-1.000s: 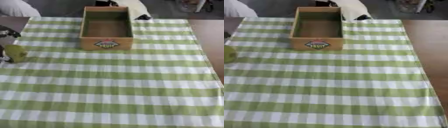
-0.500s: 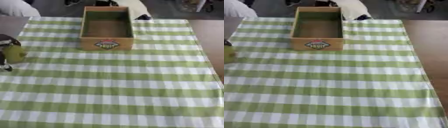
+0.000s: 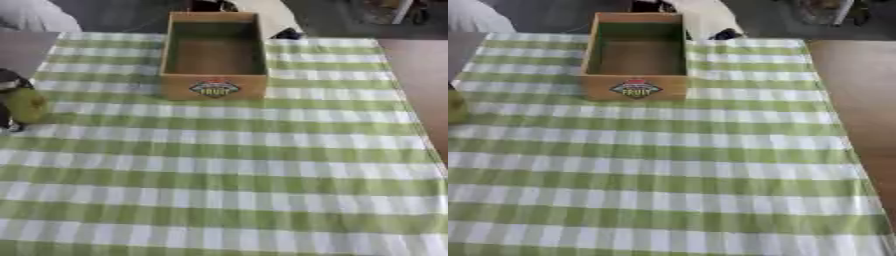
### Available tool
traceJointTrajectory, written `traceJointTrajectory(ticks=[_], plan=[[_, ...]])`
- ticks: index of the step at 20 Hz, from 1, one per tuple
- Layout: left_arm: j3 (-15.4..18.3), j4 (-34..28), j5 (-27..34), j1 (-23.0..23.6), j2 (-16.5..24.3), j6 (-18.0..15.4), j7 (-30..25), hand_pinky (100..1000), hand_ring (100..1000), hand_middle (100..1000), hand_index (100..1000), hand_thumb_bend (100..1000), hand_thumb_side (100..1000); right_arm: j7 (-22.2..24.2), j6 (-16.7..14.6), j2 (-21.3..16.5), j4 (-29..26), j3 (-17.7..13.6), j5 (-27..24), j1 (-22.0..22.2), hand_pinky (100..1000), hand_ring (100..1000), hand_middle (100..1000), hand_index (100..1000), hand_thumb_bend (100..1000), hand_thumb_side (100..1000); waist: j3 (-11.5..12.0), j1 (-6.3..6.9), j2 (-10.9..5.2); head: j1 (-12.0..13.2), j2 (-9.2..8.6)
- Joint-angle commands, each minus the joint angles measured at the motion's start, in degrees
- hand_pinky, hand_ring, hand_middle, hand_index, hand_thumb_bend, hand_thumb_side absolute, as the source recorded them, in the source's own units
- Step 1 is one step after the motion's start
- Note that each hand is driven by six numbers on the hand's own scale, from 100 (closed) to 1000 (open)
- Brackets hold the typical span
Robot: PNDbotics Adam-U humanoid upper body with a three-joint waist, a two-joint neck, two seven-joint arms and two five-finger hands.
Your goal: Pick up objects on the table and place them in the box.
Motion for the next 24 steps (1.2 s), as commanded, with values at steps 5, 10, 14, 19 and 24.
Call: traceJointTrajectory(ticks=[5,10,14,19,24], plan=[[0.70,-0.49,0.23,-1.80,1.10,1.70,2.70,616,715,650,784,375,100,-0.15,0.00,-0.62,-0.26,-0.45,-0.60,-0.62,923,765,652,828,100,583,0.01,0.15,-0.85,0.28,-0.35],[0.18,-1.43,-2.17,-2.02,1.15,1.42,4.81,376,468,416,565,436,100,-0.25,0.06,-0.57,-0.25,-0.47,-0.75,-0.56,923,764,650,828,100,594,-0.05,0.18,-0.85,0.34,-0.36],[0.16,-3.90,-3.59,-1.71,1.26,0.58,11.91,296,399,333,458,475,100,-0.40,0.13,-0.56,-0.25,-0.49,-0.81,-0.51,924,763,648,829,100,594,-0.03,0.18,-0.89,0.17,-0.31],[-0.78,-8.33,-3.34,-1.40,1.80,-0.56,15.43,289,393,322,449,465,100,-0.38,0.18,-0.50,-0.32,-0.43,-0.84,-0.49,924,762,647,828,100,594,-0.02,0.21,-0.98,-0.02,-0.31],[-2.36,-14.88,-3.51,-2.04,2.24,-1.75,14.93,290,391,324,446,474,100,-0.34,0.18,-0.52,-0.41,-0.29,-0.80,-0.57,923,761,646,828,100,595,-0.08,0.37,-1.10,-0.08,-0.16]])
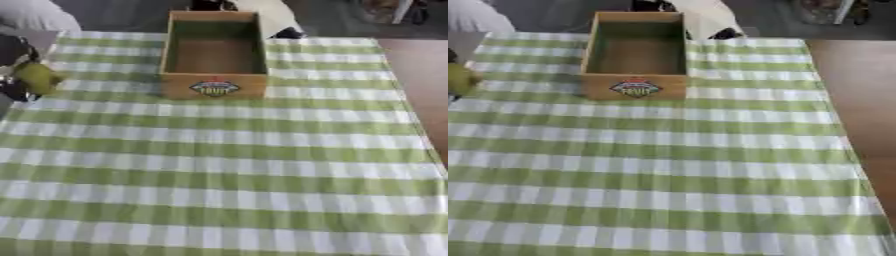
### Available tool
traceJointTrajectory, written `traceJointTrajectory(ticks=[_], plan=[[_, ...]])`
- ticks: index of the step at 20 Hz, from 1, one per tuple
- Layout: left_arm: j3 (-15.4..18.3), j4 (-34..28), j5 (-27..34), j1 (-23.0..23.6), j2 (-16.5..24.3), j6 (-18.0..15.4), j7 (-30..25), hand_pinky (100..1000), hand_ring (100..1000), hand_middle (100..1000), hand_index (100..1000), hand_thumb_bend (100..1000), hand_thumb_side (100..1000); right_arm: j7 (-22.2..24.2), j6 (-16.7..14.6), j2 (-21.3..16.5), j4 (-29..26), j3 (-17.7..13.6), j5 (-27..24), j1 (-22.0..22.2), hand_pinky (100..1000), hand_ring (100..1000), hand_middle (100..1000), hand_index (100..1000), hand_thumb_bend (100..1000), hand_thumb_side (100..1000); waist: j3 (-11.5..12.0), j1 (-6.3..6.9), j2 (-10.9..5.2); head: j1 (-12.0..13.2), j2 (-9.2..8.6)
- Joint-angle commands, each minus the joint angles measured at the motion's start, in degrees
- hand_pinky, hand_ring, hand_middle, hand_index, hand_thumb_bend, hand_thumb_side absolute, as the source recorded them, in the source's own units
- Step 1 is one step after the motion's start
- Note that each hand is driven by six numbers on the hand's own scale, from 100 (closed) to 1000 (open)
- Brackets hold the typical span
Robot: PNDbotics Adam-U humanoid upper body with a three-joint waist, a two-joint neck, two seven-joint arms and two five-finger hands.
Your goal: Pick up objects on the table and place them in the box.
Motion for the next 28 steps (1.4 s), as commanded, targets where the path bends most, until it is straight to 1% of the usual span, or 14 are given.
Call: traceJointTrajectory(ticks=[1,4,6,8,12,15,18,20,24,28], plan=[[-0.70,-4.79,-0.27,-1.71,2.68,-0.99,-0.32,290,391,325,447,472,100,-0.11,-0.03,-0.90,-0.47,-0.10,-0.31,-0.66,923,761,646,828,100,594,-0.07,0.33,-1.13,-0.17,-0.20],[-1.62,-8.50,0.33,-3.88,1.60,-1.82,-1.09,290,391,329,451,445,100,-0.07,-0.07,-0.95,-0.47,0.03,-0.27,-0.87,922,760,645,827,100,594,-0.25,0.35,-1.18,-0.38,-0.16],[-2.38,-10.42,0.82,-6.26,-0.16,-2.51,-1.90,286,390,332,454,409,100,-0.02,-0.13,-0.90,-0.48,0.17,-0.26,-1.04,922,760,645,827,100,594,-0.38,0.31,-1.23,-0.30,-0.23],[-3.13,-11.87,1.45,-9.32,-3.08,-3.28,-2.83,281,388,334,456,376,100,0.06,-0.19,-0.75,-0.49,0.31,-0.29,-1.19,922,760,645,827,100,594,-0.50,0.22,-1.24,-0.09,-0.36],[-5.22,-13.20,1.98,-15.44,-10.26,-5.28,-4.92,274,386,335,458,340,100,0.21,-0.27,-0.22,-0.67,0.53,-0.43,-1.63,922,759,645,827,100,595,-0.93,0.02,-0.98,0.59,-0.97],[-6.36,-12.27,1.55,-18.97,-16.02,-6.32,-5.80,273,384,339,461,317,100,0.24,-0.25,0.16,-0.75,0.57,-0.55,-1.94,922,760,645,827,100,594,-1.28,-0.29,-0.64,0.65,-1.41],[-7.06,-10.46,-0.15,-21.30,-21.03,-7.22,-5.74,272,382,342,464,284,100,0.46,-0.31,0.67,-0.78,0.64,-0.69,-2.43,922,759,644,827,100,593,-1.82,-0.80,-0.08,0.62,-1.81],[-6.72,-9.11,-1.26,-22.33,-24.13,-7.07,-5.12,273,379,343,467,258,100,0.50,-0.40,1.00,-0.75,0.61,-0.84,-2.79,922,759,644,826,100,588,-2.31,-1.23,0.36,0.70,-2.04],[-5.14,-6.67,-3.62,-23.72,-29.16,-5.05,-2.30,268,371,345,468,199,100,0.55,-0.61,1.84,-0.71,0.60,-1.27,-3.61,922,759,643,827,100,588,-3.30,-2.12,1.42,1.56,-2.59],[-4.62,-5.56,-7.11,-24.21,-32.85,-2.82,1.18,274,370,345,469,204,100,0.70,-0.77,2.79,-0.74,0.70,-1.73,-4.34,923,760,643,827,100,588,-4.17,-2.77,2.39,2.70,-3.14]])
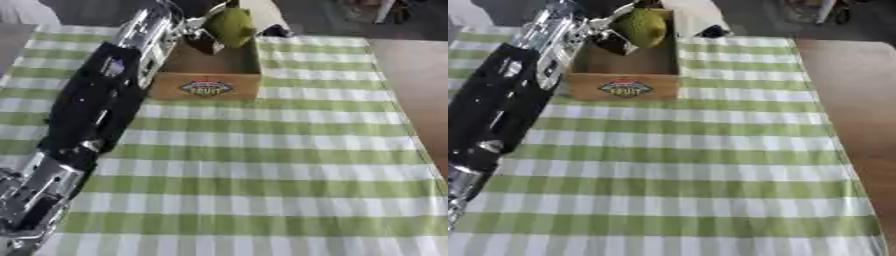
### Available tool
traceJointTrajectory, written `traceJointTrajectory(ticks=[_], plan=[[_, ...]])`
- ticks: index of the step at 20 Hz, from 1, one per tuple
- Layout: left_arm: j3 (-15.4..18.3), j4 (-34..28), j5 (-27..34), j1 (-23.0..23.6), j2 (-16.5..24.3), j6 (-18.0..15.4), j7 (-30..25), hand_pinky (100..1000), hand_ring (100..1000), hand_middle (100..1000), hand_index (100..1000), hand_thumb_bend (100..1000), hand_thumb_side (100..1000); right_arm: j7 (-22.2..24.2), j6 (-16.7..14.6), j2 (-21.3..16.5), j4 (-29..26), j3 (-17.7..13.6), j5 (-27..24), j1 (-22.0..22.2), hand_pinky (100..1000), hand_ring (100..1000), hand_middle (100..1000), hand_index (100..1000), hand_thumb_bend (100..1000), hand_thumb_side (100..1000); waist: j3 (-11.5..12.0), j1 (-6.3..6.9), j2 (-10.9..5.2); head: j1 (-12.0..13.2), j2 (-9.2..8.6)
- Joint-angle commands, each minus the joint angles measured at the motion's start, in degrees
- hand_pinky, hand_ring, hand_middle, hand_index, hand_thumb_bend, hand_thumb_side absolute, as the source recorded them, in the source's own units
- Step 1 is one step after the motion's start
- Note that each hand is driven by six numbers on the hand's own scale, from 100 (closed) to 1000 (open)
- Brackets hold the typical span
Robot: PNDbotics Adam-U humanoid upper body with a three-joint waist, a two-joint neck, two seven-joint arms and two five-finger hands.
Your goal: Pick up objects on the table and place them in the box.
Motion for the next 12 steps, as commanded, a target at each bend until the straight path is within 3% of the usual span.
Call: traceJointTrajectory(ticks=[1,6,12], plan=[[0.80,0.04,-3.08,-1.74,-2.18,1.63,2.84,277,372,345,469,215,100,0.16,-0.29,-0.05,-0.78,0.14,-0.77,-1.31,923,760,643,827,100,589,-0.50,-0.25,-0.65,1.05,-1.20],[0.79,2.42,-11.49,-1.17,-4.07,4.63,6.50,316,395,361,492,296,100,0.44,-0.39,1.33,-0.89,0.37,-1.37,-2.14,924,760,643,827,100,587,-2.10,-1.15,0.54,3.45,-2.98],[2.16,7.60,-16.94,0.07,-5.52,5.67,8.43,370,427,390,522,281,100,0.67,-0.72,1.78,-0.19,0.06,-2.04,-2.48,925,760,642,829,100,585,-3.80,-1.85,1.85,4.57,-4.51]])
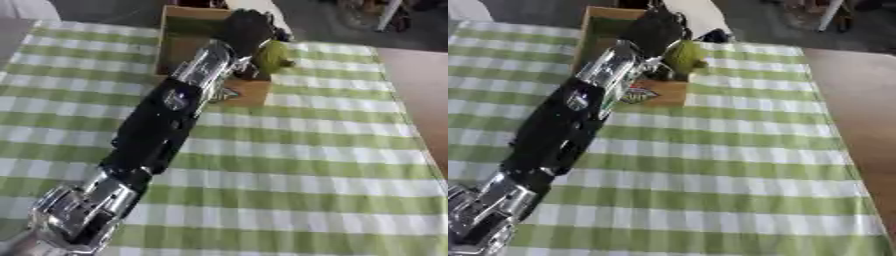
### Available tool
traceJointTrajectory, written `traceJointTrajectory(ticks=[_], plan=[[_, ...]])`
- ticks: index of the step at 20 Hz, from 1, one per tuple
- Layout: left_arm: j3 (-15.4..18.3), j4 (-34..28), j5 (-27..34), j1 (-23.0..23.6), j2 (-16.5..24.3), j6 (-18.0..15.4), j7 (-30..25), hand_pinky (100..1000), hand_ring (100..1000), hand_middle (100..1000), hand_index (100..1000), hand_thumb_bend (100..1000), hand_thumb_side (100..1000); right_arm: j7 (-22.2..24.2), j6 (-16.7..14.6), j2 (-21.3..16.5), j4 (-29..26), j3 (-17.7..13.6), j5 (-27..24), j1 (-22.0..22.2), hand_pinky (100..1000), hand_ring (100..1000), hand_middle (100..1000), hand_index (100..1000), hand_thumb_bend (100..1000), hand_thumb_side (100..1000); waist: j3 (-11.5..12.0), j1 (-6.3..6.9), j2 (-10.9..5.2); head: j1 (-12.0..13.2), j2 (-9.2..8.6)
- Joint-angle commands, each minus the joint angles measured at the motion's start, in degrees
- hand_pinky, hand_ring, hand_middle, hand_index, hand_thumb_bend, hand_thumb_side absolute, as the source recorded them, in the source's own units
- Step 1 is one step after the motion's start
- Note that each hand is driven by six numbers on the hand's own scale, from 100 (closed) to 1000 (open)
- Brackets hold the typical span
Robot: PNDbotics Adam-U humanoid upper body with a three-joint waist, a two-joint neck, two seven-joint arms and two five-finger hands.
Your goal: Pick up objects on the table and place them in the box.
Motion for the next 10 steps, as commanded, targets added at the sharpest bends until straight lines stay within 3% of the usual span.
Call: traceJointTrajectory(ticks=[1,7,10], plan=[[0.75,1.74,-2.06,-0.51,-0.71,0.51,0.84,379,432,395,528,283,100,0.21,-0.31,-0.76,-0.11,-0.29,-0.63,-1.06,926,760,642,829,100,585,-0.35,-0.13,-0.70,0.34,-1.07],[0.91,2.46,-2.86,-0.17,-0.99,2.10,1.78,386,434,400,533,267,100,0.40,-0.48,-0.83,0.08,-0.41,-0.94,-0.89,926,760,641,829,100,586,-0.31,0.01,-0.58,-0.32,-0.63],[0.97,1.74,-1.86,-0.20,-0.75,2.48,2.66,366,421,391,524,228,100,0.35,-0.45,-0.88,0.04,-0.48,-0.96,-0.78,927,759,641,829,100,586,-0.31,0.11,-0.69,-1.86,-0.43]])
